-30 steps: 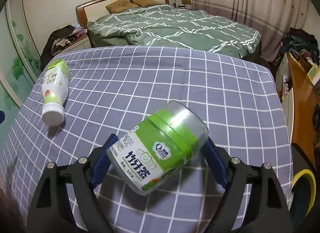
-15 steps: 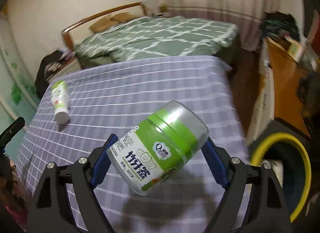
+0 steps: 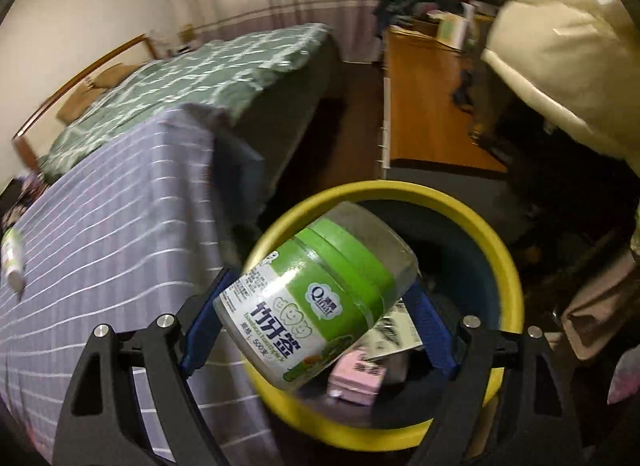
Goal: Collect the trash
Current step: 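Carry the green-lidded jar over the yellow bin and open the right gripper, then reach the left gripper to the coconut water bottle and grasp it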
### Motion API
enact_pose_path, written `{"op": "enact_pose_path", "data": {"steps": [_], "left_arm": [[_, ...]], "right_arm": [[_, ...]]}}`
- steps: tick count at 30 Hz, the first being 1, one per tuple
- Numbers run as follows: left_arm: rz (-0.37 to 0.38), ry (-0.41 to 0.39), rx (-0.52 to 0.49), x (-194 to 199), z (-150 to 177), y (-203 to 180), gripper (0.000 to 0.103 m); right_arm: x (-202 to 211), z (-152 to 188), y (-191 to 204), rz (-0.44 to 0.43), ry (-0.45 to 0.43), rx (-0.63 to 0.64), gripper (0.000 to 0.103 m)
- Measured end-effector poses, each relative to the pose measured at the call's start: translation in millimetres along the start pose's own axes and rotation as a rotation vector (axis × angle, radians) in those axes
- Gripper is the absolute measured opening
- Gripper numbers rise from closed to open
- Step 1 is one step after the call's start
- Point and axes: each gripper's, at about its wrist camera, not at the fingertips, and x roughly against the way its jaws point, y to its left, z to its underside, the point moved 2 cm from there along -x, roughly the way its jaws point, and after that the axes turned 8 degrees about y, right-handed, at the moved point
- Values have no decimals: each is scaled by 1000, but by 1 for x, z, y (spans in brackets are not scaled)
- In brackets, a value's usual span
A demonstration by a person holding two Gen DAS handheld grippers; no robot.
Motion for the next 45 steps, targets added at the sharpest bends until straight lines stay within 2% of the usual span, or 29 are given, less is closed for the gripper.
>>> {"op": "enact_pose_path", "data": {"steps": [2,4,7,11,15,19,23,28,35,41,45], "left_arm": [[-4,3,-4,-2,0,-1,94],[-4,5,-6,-4,0,-1,94],[-5,8,-8,-6,0,-2,94],[-10,12,-13,-8,1,-4,94],[-22,24,-16,-12,2,-4,94],[-25,33,-8,-16,4,-3,94],[-39,62,19,-24,1,2,94],[-68,117,56,-35,-7,2,94],[-87,215,206,-66,-46,13,94],[-115,313,379,-109,-82,33,94],[-172,372,422,-135,-97,40,94]], "right_arm": [[-4,-1,-14,37,3,-29,89],[-4,-2,-18,65,-10,-50,89],[6,1,-10,59,-33,-52,90],[30,6,29,0,-114,-7,91],[48,15,76,-97,-193,48,92],[53,27,113,-87,-271,117,93],[42,32,125,-75,-240,163,93],[40,32,119,-108,-232,126,93],[35,34,118,-125,-208,130,94],[33,35,120,-139,-190,138,95],[32,36,117,-156,-175,131,95]]}}
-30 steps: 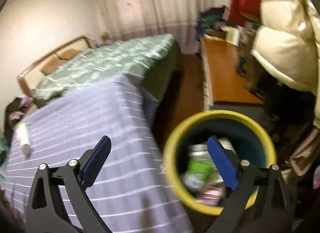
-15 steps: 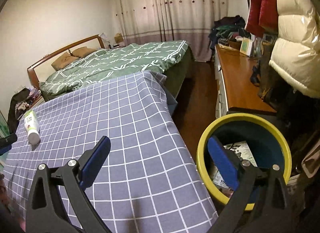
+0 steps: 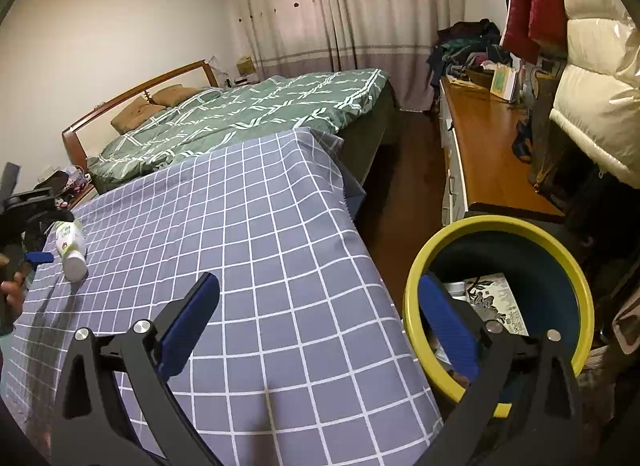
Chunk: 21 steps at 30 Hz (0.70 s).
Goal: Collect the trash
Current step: 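Reach the left gripper to the coconut water bottle and grasp it, then carry the coconut water bottle over the yellow bin and open the left gripper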
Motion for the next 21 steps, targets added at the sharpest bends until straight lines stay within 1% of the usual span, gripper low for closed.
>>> {"op": "enact_pose_path", "data": {"steps": [5,7,12,14,16,17,21], "left_arm": [[-33,37,41,-15,-13,-4,92],[-43,46,47,-20,-18,-4,84],[-63,84,67,-36,-30,-3,74],[-76,84,56,-38,-33,-6,71],[-81,93,40,-42,-38,-9,61],[-84,100,34,-44,-40,-9,59],[-91,107,-19,-46,-43,-14,58]], "right_arm": [[-2,0,-1,-18,16,1,95],[-3,0,0,-26,21,7,95],[-3,2,2,-39,26,15,95],[-2,2,2,-43,26,15,95],[-2,2,2,-45,27,15,95],[-3,2,2,-48,30,16,95],[-4,2,2,-54,39,14,95]]}}
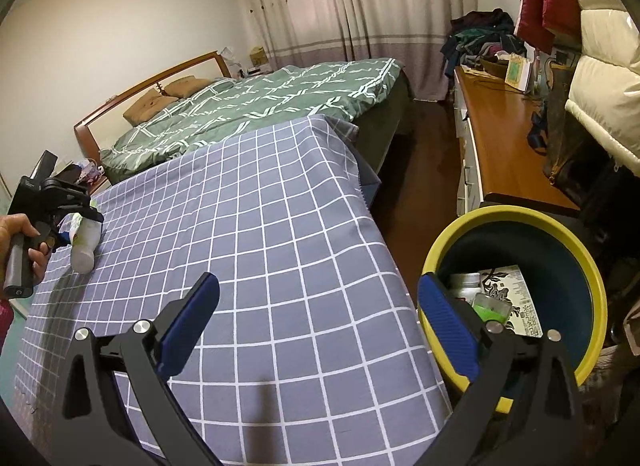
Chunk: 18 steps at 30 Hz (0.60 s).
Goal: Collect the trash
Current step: 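Carry the coconut water bottle over the yellow bin and open the left gripper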
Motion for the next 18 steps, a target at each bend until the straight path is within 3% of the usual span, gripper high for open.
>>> {"op": "enact_pose_path", "data": {"steps": [8,18], "left_arm": [[-3,-50,-133,21,25,-18,57],[50,-160,-360,62,103,-64,55]], "right_arm": [[0,0,-2,-2,-10,-10,95],[15,0,1,28,-86,9,95]]}}
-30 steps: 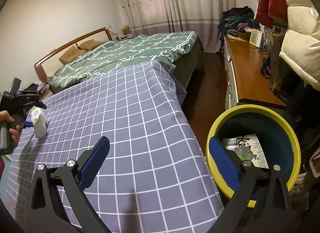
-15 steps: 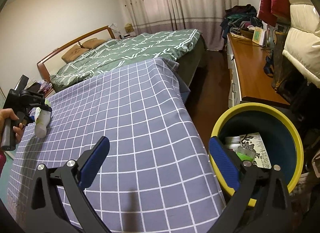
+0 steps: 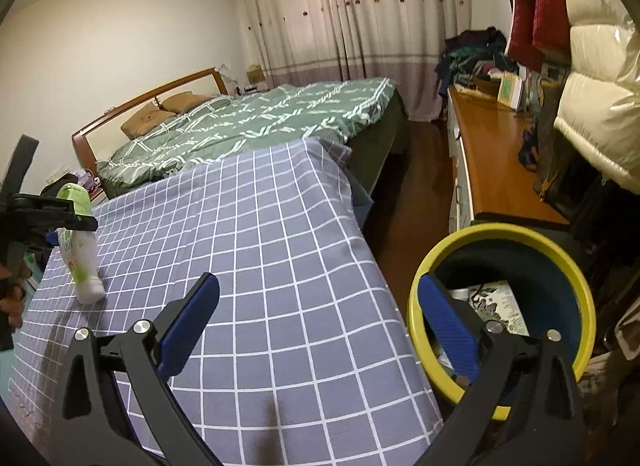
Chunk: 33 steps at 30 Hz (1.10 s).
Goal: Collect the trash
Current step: 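Carry the coconut water bottle over the yellow bin and open the left gripper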
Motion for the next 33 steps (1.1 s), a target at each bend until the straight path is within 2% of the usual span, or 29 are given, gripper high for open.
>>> {"op": "enact_pose_path", "data": {"steps": [5,14,23,28,33], "left_arm": [[37,-69,-112,30,29,-36,53],[108,-182,-229,66,73,-85,52],[195,-166,-333,85,102,-140,52],[281,-153,-455,99,119,-205,52],[360,-114,-567,94,136,-279,52]], "right_arm": [[28,6,-11,-11,-47,-24,95],[86,26,-50,23,-115,-67,95],[116,42,-77,82,-136,-72,95],[126,54,-108,146,-124,-112,95],[134,64,-137,191,-124,-173,95]]}}
